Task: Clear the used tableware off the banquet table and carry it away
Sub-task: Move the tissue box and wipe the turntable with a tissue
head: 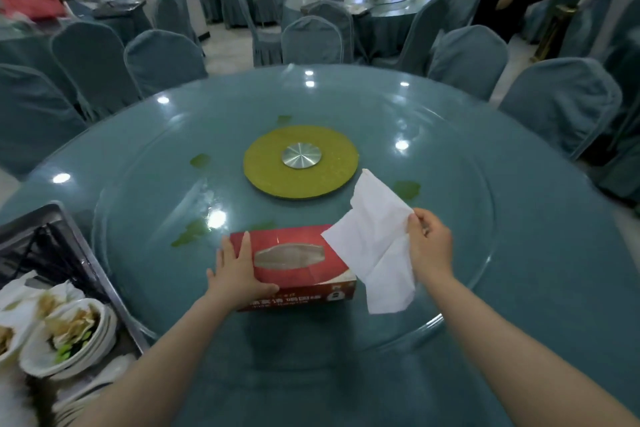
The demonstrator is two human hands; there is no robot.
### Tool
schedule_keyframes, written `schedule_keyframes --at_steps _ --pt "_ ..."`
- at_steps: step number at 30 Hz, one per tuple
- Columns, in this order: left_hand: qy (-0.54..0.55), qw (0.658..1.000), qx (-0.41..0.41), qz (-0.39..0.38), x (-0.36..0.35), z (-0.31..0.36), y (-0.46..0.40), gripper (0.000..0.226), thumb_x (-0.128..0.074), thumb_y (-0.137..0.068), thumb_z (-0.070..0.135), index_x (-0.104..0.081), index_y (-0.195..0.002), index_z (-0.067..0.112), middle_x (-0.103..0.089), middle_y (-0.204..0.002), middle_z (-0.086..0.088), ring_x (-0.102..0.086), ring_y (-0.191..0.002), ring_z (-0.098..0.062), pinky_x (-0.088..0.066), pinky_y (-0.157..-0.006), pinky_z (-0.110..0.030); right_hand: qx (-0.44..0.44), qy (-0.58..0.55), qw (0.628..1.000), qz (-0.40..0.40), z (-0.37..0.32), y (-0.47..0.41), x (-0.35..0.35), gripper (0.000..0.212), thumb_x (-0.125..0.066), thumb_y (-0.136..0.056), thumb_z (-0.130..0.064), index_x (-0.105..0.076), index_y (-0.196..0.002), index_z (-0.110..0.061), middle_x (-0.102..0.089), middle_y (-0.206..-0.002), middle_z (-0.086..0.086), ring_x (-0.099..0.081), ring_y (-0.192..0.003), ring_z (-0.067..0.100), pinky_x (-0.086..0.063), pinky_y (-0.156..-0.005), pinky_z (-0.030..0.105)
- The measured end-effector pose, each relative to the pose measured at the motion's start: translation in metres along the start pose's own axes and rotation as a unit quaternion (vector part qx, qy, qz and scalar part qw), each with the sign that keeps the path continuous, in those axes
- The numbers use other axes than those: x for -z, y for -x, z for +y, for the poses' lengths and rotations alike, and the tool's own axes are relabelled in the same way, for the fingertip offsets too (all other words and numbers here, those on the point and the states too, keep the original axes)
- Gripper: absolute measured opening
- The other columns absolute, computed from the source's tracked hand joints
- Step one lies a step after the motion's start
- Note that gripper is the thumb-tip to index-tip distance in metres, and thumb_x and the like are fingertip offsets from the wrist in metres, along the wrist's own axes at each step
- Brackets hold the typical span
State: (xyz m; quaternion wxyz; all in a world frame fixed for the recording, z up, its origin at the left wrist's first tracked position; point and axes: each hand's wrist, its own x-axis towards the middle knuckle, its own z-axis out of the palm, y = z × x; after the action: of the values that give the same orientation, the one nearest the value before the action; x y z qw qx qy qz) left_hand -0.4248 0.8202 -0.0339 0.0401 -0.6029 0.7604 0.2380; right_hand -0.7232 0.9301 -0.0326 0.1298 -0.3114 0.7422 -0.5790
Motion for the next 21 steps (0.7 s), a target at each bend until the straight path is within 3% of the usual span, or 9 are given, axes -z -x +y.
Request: schedule_keyframes --at_steps 4,8,10,12,15,17,19,21 --pt "0.002 0.997 -0.05 0.063 -0.005 0.034 0.008 0.118 -0.07 -0.072 0.058 0.009 -0.152 0.022 0.022 -0.158 -0.008 0.016 -0.146 -0.026 0.0 -0.114 -0.057 -0.028 -0.003 0.999 0.035 0.017 -0.009 0.028 0.016 -0.051 -0.093 -0.021 -0.063 -0.087 -0.03 -0.063 -0.079 -0.013 -0.057 -0.072 0.013 -0.047 -0.068 0.03" --pt "0.087 0.978 -0.141 0.126 -0.016 0.076 0.021 0.09 -0.066 -0.083 0.04 -0.012 -0.153 0.023 0.008 -0.161 -0.002 0.004 -0.148 -0.021 -0.005 -0.118 -0.048 -0.044 -0.019 0.997 0.057 0.028 -0.028 0.055 0.022 -0.052 -0.09 -0.017 -0.061 -0.077 -0.032 -0.062 -0.075 -0.016 -0.055 -0.068 0.006 -0.043 -0.063 0.022" --pt "0.114 0.964 -0.189 0.148 -0.024 0.098 0.028 0.08 -0.065 -0.086 0.029 -0.02 -0.151 0.021 -0.001 -0.161 0.0 -0.002 -0.148 -0.019 -0.011 -0.119 -0.044 -0.07 -0.019 0.997 0.038 0.038 -0.039 0.067 0.018 -0.053 -0.089 -0.014 -0.065 -0.084 -0.027 -0.065 -0.083 -0.009 -0.061 -0.08 0.015 -0.046 -0.072 0.027" --pt "0.122 0.955 -0.223 0.156 -0.033 0.12 0.032 0.076 -0.063 -0.086 0.021 -0.022 -0.15 0.021 -0.005 -0.161 0.002 -0.004 -0.148 -0.016 -0.016 -0.119 -0.042 -0.102 0.014 0.995 -0.002 0.056 -0.048 0.077 0.017 -0.054 -0.091 -0.013 -0.066 -0.102 -0.016 -0.067 -0.102 0.002 -0.061 -0.099 0.024 -0.045 -0.085 0.03" --pt "0.127 0.95 -0.246 0.147 -0.048 0.146 0.033 0.073 -0.06 -0.088 0.017 -0.022 -0.15 0.023 -0.006 -0.161 0.005 -0.004 -0.148 -0.012 -0.017 -0.119 -0.038 -0.144 0.072 0.986 -0.033 0.079 -0.056 0.089 0.037 -0.052 -0.094 -0.018 -0.052 -0.129 -0.007 -0.055 -0.13 0.011 -0.049 -0.121 0.028 -0.037 -0.105 0.037" --pt "0.122 0.952 -0.247 0.13 -0.058 0.156 0.033 0.073 -0.059 -0.087 0.016 -0.021 -0.15 0.025 -0.006 -0.161 0.006 -0.004 -0.148 -0.011 -0.016 -0.119 -0.036 -0.155 0.044 0.987 -0.014 0.087 -0.059 0.094 0.04 -0.043 -0.094 -0.014 -0.045 -0.134 -0.01 -0.047 -0.137 0.009 -0.043 -0.127 0.026 -0.033 -0.108 0.038" --pt "0.109 0.954 -0.255 0.115 -0.066 0.16 0.033 0.072 -0.059 -0.088 0.017 -0.023 -0.15 0.025 -0.006 -0.16 0.008 -0.005 -0.147 -0.01 -0.015 -0.118 -0.03 -0.161 -0.001 0.987 -0.002 0.091 -0.061 0.094 0.041 -0.04 -0.091 -0.009 -0.045 -0.13 -0.017 -0.048 -0.133 0.004 -0.046 -0.122 0.022 -0.036 -0.104 0.037" --pt "0.087 0.953 -0.269 0.105 -0.073 0.164 0.031 0.07 -0.058 -0.089 0.018 -0.024 -0.15 0.026 -0.007 -0.16 0.009 -0.006 -0.147 -0.009 -0.015 -0.116 -0.025 -0.163 -0.025 0.986 -0.005 0.093 -0.066 0.09 0.037 -0.044 -0.088 -0.006 -0.047 -0.12 -0.024 -0.051 -0.123 0.001 -0.052 -0.106 0.019 -0.043 -0.092 0.035"
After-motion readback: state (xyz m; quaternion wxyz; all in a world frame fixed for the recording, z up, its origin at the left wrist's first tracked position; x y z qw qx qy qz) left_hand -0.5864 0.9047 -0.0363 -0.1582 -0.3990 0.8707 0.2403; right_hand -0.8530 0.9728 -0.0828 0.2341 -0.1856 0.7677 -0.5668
